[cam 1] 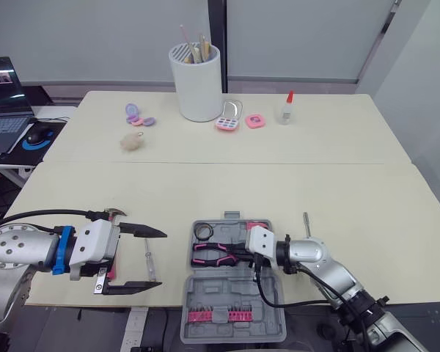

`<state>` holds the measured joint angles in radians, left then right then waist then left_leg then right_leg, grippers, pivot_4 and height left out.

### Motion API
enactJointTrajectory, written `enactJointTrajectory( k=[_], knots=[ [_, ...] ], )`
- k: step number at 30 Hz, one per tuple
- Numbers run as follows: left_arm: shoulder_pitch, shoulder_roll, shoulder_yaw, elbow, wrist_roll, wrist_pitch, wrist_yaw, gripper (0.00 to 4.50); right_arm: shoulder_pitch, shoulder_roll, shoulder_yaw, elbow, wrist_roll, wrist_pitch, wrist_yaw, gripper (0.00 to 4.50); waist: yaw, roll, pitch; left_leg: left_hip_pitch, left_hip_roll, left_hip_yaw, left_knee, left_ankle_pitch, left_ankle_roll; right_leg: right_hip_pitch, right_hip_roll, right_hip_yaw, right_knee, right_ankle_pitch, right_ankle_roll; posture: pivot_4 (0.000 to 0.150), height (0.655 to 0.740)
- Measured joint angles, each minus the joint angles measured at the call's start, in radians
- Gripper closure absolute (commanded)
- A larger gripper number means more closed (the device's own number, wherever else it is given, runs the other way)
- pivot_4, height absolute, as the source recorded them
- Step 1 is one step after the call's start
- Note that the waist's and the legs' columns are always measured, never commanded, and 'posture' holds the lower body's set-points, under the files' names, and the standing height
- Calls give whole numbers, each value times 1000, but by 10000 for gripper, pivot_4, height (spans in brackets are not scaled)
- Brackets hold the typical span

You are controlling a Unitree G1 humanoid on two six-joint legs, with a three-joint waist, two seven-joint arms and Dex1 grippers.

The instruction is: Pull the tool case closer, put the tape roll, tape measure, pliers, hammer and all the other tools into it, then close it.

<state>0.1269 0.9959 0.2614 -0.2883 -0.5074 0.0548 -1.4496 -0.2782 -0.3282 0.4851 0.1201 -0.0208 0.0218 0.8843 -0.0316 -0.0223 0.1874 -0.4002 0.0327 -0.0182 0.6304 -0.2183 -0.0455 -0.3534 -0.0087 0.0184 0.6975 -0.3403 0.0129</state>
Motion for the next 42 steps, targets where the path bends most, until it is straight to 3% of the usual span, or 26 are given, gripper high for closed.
enactJointTrajectory(
  k=[12, 20, 27, 32, 37, 42],
  knots=[
    [-1, 0, 0, -15, 1, 1, 25, 0, -58, 16, 40, 101, -82, -81, -22, 44520, 0, -6, -5, 7, 2, 0, 0, 0, 0, 5, 1, 1, 0, 2, -3, 1500, 7400],
    [13, -20, 7, -19, -6, 36, 80, 0, -57, -12, -25, 25, 19, 37, 52, 44520, 4, -6, -5, 0, 1, 0, 0, 1, 1, 0, 1, 0, 0, 2, -3, 1500, 7400],
    [68, -20, 100, -20, -68, 189, 165, 0, -132, -238, -234, -230, 241, 259, 211, 29359, 3, -6, -4, 0, 1, -1, -2, 0, 0, 0, 0, -1, -2, 1, -4, 1500, 7400],
    [137, -7, 225, 57, -75, 262, 174, 0, -81, -466, -364, -243, 329, 318, 341, 15541, 4, -5, -3, 0, 1, 0, -2, 0, 0, 0, -1, -1, -3, 1, -5, 1500, 7400],
    [157, 24, 357, 145, -75, 334, 180, 0, -51, -581, -467, -209, 368, 341, 393, 205, 1, -5, -3, 0, 1, 1, -2, 0, 1, 0, -1, -1, -3, 1, -5, 1500, 7400],
    [218, 62, 468, 315, -43, 374, 148, 0, 22, -690, -594, -148, 395, 356, 412, 205, 1, -4, -2, 0, 0, 2, -3, 0, 1, -1, -2, -1, -4, 0, -5, 1500, 7400]
  ],
)
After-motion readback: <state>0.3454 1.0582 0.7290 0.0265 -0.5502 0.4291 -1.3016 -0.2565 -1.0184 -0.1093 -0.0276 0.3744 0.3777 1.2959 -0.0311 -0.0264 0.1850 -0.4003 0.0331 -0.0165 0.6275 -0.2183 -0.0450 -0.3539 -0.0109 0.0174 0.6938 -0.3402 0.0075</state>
